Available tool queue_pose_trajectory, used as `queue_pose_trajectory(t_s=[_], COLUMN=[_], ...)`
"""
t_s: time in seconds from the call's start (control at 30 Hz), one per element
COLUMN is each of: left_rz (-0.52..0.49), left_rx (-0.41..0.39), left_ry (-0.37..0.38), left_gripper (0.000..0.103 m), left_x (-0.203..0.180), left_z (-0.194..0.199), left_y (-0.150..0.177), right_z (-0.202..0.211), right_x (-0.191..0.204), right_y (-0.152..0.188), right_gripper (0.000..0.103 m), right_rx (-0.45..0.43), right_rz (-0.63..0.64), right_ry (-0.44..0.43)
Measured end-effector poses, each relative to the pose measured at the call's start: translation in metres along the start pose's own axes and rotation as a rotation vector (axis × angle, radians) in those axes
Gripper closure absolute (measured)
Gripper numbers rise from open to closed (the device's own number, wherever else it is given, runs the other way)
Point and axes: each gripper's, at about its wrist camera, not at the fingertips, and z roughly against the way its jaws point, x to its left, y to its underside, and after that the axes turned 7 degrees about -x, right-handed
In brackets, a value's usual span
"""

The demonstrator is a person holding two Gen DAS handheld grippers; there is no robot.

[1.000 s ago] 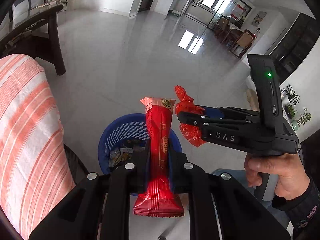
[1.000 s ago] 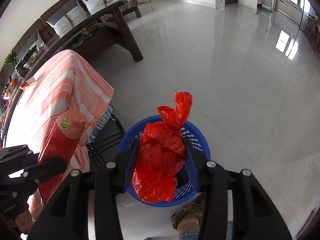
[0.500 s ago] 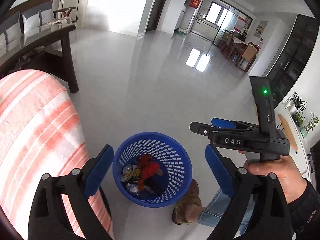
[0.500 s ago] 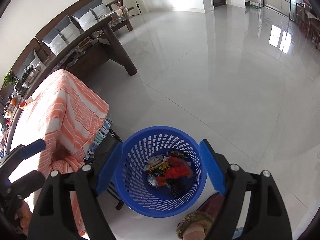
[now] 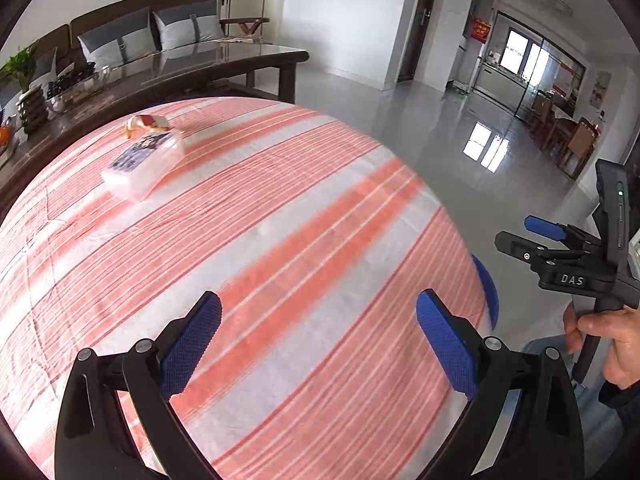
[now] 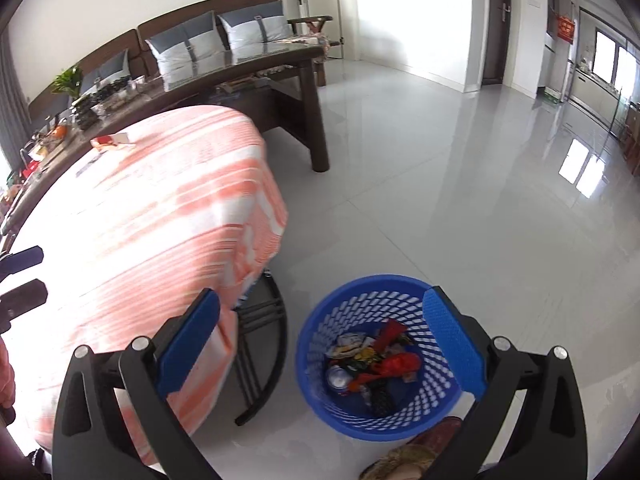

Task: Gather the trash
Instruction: 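Return both tools over the table toward the plastic box and cup, then grasp the white paper cup with the right tool while the left tool grasps the clear plastic box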

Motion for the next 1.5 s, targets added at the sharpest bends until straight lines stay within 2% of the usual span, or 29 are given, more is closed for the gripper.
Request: queue_pose_trajectory(t_s=[0.23,0.37,0.43,0.57,0.7,0.83,0.9,1.0,1.07,1.27,1.4,1.5], left_rz=[0.055,0.063,0.058,0.043,0.015,0.014,0.02,0.042,0.045,-0.057,-0.12,-0.136], left_rx=[0.046,0.055,0.063,0.07,0.073,0.056,0.028,-0.026,-0.034,0.038,0.117,0.124], left_ry=[-0.103,-0.124,-0.134,-0.145,-0.141,-0.104,-0.073,0.015,0.059,0.039,0.007,-0.007], left_gripper=[0.006,0.006,0.006,0.006,0.006,0.006,0.006,0.005,0.005,0.005,0.005,0.005], left_x=[0.085,0.113,0.122,0.133,0.141,0.162,0.174,0.187,0.19,0.181,0.176,0.174], left_z=[0.008,0.01,0.007,0.004,-0.001,-0.007,-0.009,-0.014,-0.022,-0.076,-0.115,-0.127], left_y=[0.009,0.013,0.014,0.011,0.006,-0.008,-0.021,-0.043,-0.057,-0.095,-0.105,-0.11], right_z=[-0.022,-0.047,-0.063,-0.084,-0.094,-0.092,-0.092,-0.092,-0.092,-0.092,-0.092,-0.092], right_x=[0.114,0.165,0.177,0.192,0.204,0.204,0.203,0.204,0.204,0.204,0.204,0.204], right_y=[-0.023,-0.033,-0.037,-0.042,-0.032,-0.028,-0.028,-0.028,-0.028,-0.028,-0.028,-0.028], right_gripper=[0.004,0.004,0.004,0.004,0.004,0.005,0.005,0.005,0.005,0.005,0.005,0.005], right_rx=[0.038,0.07,0.095,0.132,0.164,0.144,0.144,0.145,0.144,0.145,0.145,0.145], right_rz=[0.112,0.193,0.203,0.229,0.26,0.26,0.26,0.261,0.261,0.261,0.261,0.261], right_ry=[-0.137,-0.153,-0.146,-0.137,-0.144,-0.132,-0.132,-0.132,-0.132,-0.131,-0.131,-0.132])
